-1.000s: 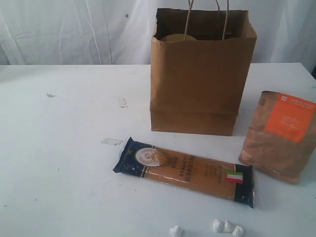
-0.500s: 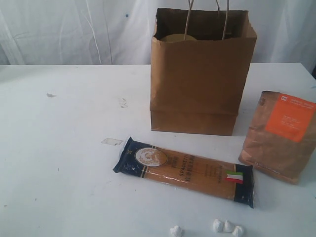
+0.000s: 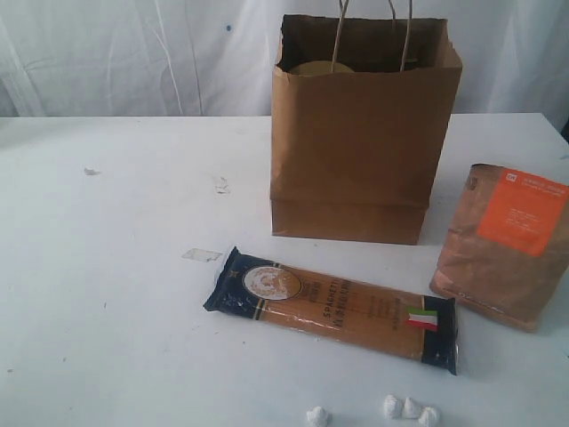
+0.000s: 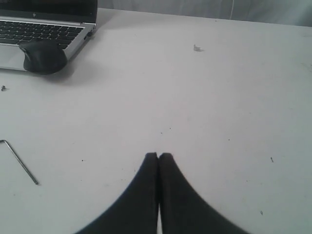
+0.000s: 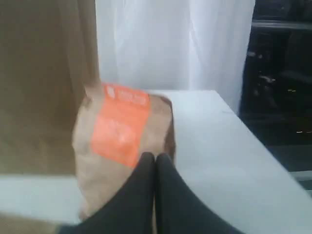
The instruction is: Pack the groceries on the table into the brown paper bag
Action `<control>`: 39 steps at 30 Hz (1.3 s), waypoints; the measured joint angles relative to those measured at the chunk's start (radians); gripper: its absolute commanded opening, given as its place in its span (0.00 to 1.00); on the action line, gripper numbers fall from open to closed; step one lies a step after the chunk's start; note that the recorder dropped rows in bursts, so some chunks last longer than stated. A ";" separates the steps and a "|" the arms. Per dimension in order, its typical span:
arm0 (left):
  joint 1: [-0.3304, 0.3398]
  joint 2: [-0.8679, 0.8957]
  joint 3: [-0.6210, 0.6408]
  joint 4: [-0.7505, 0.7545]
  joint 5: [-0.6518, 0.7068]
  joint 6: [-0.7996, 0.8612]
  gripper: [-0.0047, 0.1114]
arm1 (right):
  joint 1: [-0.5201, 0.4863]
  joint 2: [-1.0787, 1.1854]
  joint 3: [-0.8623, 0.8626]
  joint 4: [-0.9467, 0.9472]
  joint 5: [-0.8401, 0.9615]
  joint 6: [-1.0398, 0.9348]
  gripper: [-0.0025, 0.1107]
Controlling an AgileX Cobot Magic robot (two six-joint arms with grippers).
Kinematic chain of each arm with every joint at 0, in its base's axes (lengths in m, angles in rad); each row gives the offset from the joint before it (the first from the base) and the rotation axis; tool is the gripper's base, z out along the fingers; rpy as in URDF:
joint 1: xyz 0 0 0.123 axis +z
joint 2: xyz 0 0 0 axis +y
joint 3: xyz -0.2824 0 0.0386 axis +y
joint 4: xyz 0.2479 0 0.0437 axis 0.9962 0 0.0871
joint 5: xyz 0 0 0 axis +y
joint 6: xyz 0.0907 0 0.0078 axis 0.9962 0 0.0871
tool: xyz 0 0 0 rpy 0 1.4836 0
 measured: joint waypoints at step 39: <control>0.000 0.000 0.000 -0.006 0.000 0.000 0.04 | 0.000 0.945 -0.478 0.773 -0.281 -0.913 0.02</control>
